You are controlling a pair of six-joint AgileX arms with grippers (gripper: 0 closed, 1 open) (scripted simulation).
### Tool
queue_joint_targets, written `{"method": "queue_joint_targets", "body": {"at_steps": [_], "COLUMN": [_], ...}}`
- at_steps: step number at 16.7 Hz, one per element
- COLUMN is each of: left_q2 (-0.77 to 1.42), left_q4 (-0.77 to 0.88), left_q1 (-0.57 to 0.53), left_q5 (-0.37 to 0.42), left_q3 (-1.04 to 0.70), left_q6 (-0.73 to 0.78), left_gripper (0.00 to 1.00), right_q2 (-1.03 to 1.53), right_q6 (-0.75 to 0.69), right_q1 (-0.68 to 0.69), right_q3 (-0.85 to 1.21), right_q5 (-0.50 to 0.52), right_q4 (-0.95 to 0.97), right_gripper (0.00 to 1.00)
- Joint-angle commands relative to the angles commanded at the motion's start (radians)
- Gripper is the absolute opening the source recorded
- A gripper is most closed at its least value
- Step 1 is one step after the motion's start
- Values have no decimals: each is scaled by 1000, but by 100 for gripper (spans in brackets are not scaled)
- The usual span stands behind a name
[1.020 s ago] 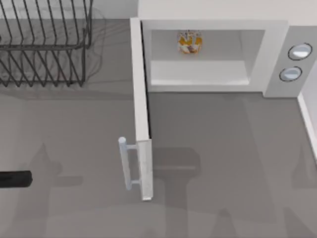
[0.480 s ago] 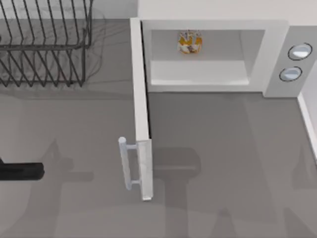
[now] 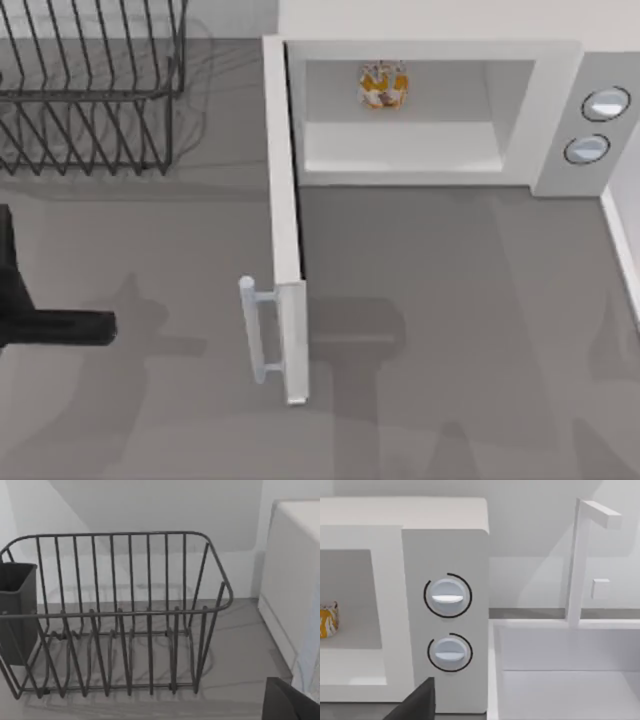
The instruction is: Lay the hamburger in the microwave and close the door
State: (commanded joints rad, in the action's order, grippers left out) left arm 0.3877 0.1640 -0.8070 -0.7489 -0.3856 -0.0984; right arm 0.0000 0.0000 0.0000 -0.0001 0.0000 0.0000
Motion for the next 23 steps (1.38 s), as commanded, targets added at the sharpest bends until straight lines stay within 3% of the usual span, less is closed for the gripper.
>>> {"method": "queue_joint_targets", "body": {"at_steps": [7,11,19,23], "left_q2": [527,703,735,786], "left_q4": [284,395,394,244], "left_q1": [90,149,156,159], "left_q5": [208,305,320,321], "left_q3": [-288,-399,-398,-293], "left_q6": [-253,-355,-369,-368], "left_gripper": [0,0,0,0], "right_q2": [0,0,0,0], "right_q6": [0,0,0,0], "right_q1": [0,0,0,0], "right_q3": [0,0,0,0], "right_q5": [0,0,0,0], "right_q4": [0,0,0,0], "right_gripper": [100,100,100,100]}}
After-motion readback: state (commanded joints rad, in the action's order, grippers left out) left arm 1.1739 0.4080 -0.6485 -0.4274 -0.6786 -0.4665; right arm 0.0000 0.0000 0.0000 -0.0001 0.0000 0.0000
